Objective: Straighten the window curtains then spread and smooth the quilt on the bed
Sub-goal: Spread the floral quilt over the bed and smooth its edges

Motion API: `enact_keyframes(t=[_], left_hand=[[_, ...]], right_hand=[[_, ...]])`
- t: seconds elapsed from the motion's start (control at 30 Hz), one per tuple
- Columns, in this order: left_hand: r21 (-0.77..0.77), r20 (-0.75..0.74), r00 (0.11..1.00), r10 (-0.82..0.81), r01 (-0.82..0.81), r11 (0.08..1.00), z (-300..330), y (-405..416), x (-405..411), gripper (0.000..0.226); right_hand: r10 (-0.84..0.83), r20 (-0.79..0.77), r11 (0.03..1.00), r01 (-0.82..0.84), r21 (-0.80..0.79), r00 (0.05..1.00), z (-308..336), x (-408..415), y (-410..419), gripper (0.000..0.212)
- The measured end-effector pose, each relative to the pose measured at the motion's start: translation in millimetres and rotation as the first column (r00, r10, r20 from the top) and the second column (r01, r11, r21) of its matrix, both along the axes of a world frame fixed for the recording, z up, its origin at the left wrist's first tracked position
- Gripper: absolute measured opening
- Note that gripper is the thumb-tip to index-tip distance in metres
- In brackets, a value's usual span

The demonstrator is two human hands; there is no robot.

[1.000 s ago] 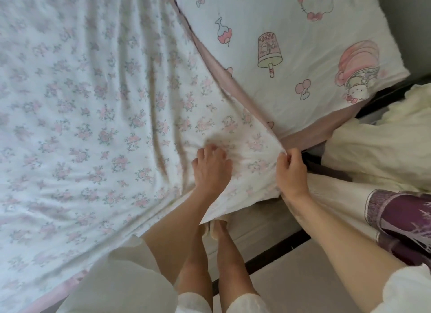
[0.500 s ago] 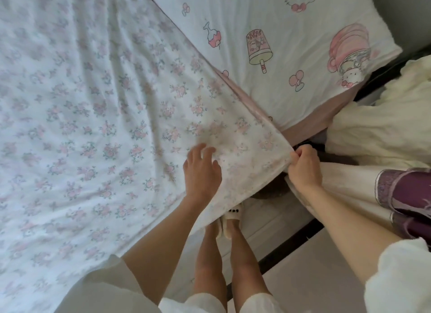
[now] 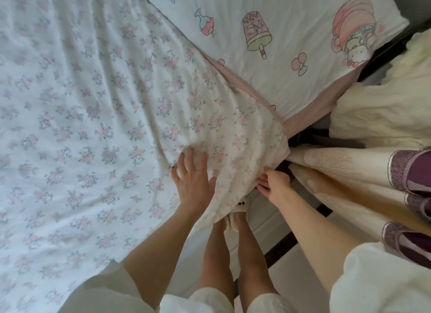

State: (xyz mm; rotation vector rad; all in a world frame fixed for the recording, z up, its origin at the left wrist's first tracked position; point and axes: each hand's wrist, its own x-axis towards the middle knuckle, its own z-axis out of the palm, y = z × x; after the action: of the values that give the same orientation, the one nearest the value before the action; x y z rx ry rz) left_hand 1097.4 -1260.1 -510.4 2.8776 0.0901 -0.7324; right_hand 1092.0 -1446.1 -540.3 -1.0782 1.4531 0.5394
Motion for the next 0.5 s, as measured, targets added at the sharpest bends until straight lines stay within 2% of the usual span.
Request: enact_keyframes(t=[0.17, 0.2, 0.33, 0.43, 0.5], left_hand=[[0.028, 0.037, 0.999, -0.009, 0.007, 1.0, -2.6, -3.0, 8.6, 0.046], [0.023, 0.039, 0.999, -0.01, 0.009, 1.0, -2.9, -4.3, 10.7, 0.045], [0.001, 0.043, 0.998, -0.035, 0.035, 0.999, -3.2, -9.5, 12.8, 0.045], [-0.036, 0.068, 0.992, -0.105, 0.108, 0.994, -0.3, -11.3, 11.1, 0.048], [-0.062, 0.084, 0.985, -0.149, 0.154, 0.986, 2.2, -11.4, 14.5, 0.048]], right_hand=[[0.086, 0.006, 0.982, -0.084, -0.17, 0.996, -11.6, -5.5, -19.8, 0.018], [0.068, 0.005, 0.982, -0.067, -0.179, 0.998, -13.9, -9.6, -22.4, 0.018], [-0.195, 0.004, 0.969, 0.193, -0.152, 0.981, -15.0, -16.4, -35.1, 0.01], [-0.249, 0.045, 0.948, 0.253, -0.191, 0.967, -14.2, -21.8, -56.9, 0.012], [-0.23, 0.067, 0.952, 0.238, -0.194, 0.971, -17.4, -23.2, -66.8, 0.015]])
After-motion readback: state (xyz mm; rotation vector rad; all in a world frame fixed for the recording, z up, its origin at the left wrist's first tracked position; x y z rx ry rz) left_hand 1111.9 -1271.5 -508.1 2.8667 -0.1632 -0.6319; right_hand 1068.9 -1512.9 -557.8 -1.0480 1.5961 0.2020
